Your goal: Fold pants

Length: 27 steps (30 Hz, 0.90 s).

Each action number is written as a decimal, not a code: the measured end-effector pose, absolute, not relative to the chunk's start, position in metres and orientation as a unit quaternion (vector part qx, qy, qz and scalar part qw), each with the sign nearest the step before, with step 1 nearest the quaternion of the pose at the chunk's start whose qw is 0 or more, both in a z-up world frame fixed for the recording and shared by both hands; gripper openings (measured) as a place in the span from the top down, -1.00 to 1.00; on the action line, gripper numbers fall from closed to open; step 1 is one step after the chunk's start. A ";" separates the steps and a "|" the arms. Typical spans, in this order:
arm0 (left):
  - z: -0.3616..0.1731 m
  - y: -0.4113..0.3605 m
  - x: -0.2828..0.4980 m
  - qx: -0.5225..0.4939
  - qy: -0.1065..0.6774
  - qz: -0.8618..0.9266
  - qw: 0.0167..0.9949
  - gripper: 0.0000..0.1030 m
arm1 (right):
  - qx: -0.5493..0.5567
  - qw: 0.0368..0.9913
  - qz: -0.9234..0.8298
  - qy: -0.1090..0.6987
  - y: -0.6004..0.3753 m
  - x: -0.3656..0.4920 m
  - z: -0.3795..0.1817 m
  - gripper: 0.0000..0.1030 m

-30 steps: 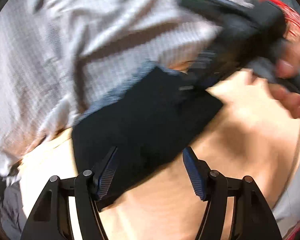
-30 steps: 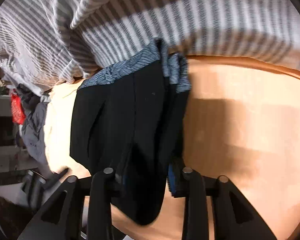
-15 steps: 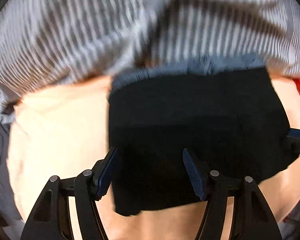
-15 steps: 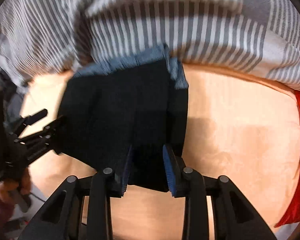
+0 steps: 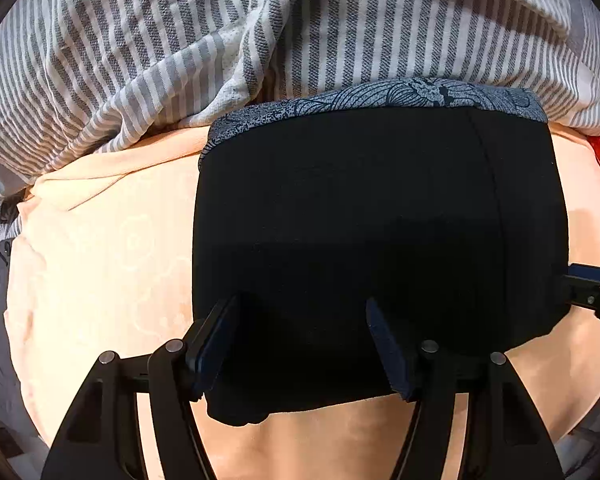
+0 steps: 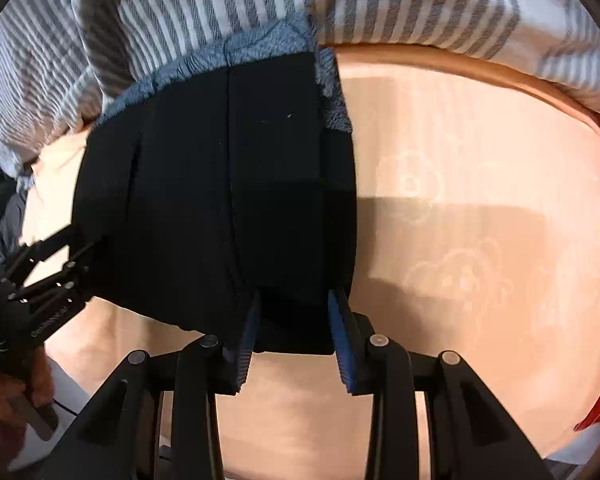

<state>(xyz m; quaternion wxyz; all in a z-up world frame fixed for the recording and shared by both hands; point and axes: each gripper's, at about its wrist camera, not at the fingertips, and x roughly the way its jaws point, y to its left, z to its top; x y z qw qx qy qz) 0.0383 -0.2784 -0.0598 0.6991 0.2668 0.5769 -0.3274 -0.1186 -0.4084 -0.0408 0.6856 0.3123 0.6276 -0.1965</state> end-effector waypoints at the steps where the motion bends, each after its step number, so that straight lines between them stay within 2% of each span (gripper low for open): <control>1: -0.058 -0.277 0.041 0.266 0.578 -0.327 0.699 -0.31 | 0.310 0.687 -0.202 0.625 -0.409 -0.120 -0.036 0.28; 5: -0.053 -0.275 0.031 0.270 0.573 -0.329 0.701 -0.34 | 0.304 0.698 -0.217 0.610 -0.411 -0.124 -0.022 0.28; 8: -0.054 -0.274 0.031 0.272 0.571 -0.319 0.706 -0.52 | 0.307 0.702 -0.241 0.595 -0.417 -0.127 -0.016 0.28; 15: -0.058 -0.269 0.037 0.270 0.573 -0.320 0.705 -0.52 | 0.390 0.717 -0.217 0.536 -0.444 -0.109 -0.015 0.21; 17: -0.058 -0.269 0.038 0.271 0.574 -0.319 0.704 -0.52 | 0.390 0.720 -0.216 0.532 -0.454 -0.095 -0.020 0.09; 22: -0.038 -0.279 0.043 0.271 0.552 -0.315 0.723 -0.52 | 0.416 0.717 -0.214 0.516 -0.475 -0.084 -0.030 0.06; 25: -0.026 -0.292 0.051 0.253 0.542 -0.339 0.726 -0.52 | 0.411 0.725 -0.198 0.516 -0.480 -0.075 -0.030 -0.20; 27: -0.028 -0.305 0.055 0.261 0.540 -0.345 0.722 -0.52 | 0.410 0.726 -0.190 0.519 -0.483 -0.072 -0.037 -0.23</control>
